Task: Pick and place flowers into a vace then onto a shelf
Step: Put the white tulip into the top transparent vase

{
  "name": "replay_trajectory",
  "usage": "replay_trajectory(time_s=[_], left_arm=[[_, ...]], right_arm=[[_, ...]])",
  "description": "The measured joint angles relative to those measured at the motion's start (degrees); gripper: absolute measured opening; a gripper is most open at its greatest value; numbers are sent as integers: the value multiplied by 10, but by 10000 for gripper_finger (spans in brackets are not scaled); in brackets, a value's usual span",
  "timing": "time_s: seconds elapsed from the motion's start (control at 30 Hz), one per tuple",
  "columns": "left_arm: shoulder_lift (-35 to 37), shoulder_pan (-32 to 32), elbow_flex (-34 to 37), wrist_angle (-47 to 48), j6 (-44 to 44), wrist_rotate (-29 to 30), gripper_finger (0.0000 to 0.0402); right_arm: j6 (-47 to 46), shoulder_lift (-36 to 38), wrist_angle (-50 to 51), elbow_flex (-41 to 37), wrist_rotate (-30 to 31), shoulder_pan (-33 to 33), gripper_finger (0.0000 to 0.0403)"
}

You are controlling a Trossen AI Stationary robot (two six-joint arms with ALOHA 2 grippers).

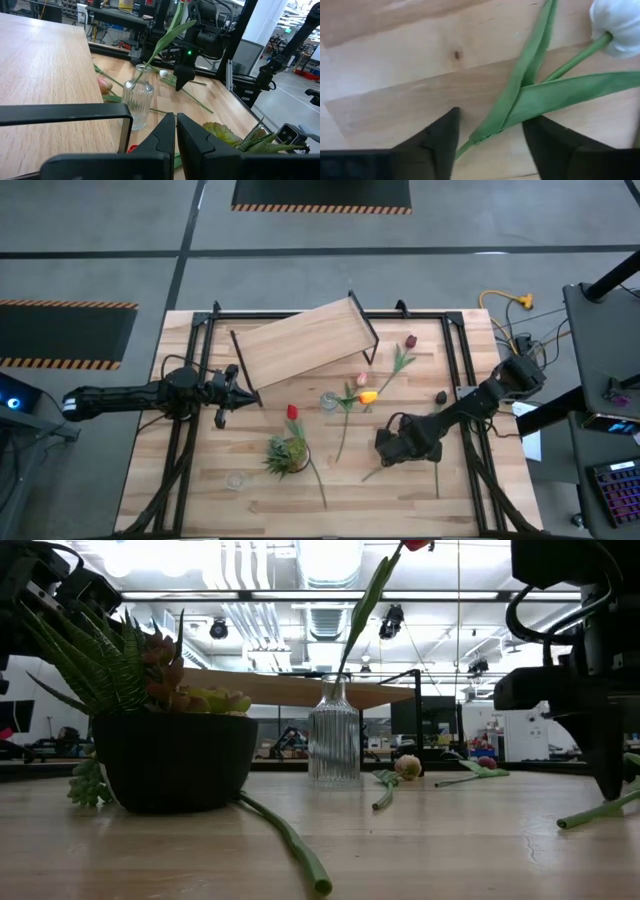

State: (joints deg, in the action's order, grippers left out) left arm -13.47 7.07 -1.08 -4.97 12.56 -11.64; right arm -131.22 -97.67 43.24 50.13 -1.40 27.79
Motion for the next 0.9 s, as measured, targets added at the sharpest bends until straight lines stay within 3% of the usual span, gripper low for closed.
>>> replay_trajectory(time_s=[0.2, 0.4, 0.67, 0.9], left_arm=[[0, 0, 0, 0, 0, 0, 1], [0, 0, 0, 0, 0, 0, 1], [0, 0, 0, 0, 0, 0, 1], [0, 0, 0, 0, 0, 0, 1]], right_arm=[[73, -1, -3, 0, -22, 0, 102], [166, -2, -2, 4, -42, -1, 52], [282, -2, 2, 7, -49, 0, 18], [377, 1, 16, 20, -46, 1, 14]])
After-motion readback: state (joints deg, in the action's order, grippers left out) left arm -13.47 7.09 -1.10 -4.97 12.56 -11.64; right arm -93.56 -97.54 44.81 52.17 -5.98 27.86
